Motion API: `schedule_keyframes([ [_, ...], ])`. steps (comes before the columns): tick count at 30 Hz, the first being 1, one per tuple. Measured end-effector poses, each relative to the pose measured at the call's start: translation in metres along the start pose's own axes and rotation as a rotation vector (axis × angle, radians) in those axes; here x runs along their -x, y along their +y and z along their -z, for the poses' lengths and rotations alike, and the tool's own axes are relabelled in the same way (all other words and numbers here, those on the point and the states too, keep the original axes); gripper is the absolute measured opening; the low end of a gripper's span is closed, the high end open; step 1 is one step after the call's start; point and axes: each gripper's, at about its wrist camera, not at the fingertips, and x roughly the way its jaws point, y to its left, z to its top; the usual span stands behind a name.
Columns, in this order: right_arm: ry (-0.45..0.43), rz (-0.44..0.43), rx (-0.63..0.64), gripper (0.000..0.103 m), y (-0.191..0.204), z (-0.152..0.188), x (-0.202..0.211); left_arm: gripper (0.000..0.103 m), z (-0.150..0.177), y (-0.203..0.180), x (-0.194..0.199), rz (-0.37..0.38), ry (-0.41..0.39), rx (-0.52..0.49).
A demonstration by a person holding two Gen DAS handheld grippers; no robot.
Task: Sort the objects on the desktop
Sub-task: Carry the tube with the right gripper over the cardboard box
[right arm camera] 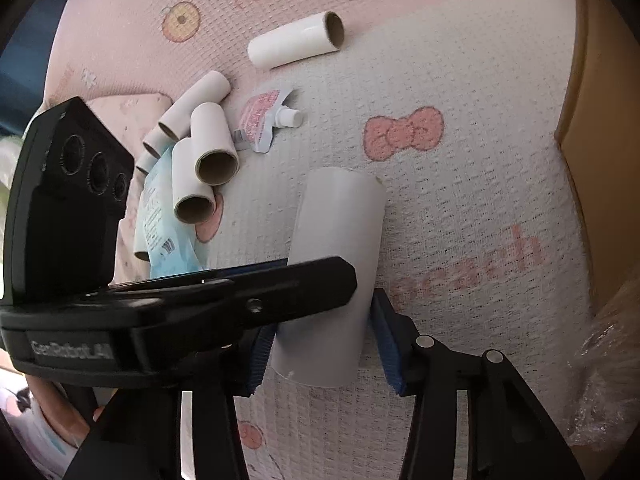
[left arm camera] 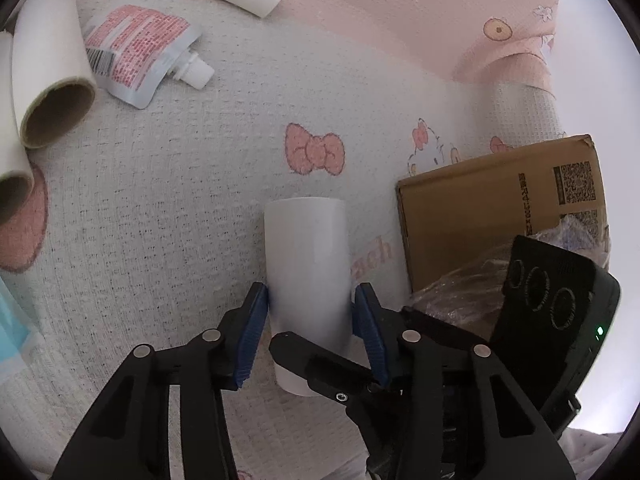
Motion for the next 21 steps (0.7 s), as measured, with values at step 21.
schedule_keyframes([
  [21,-0.252,0.132,0.245,0.043,0.079,-0.028,0.094,0.049,-0.016,-0.089,0.111,-0.012,-0.251,-0.344],
])
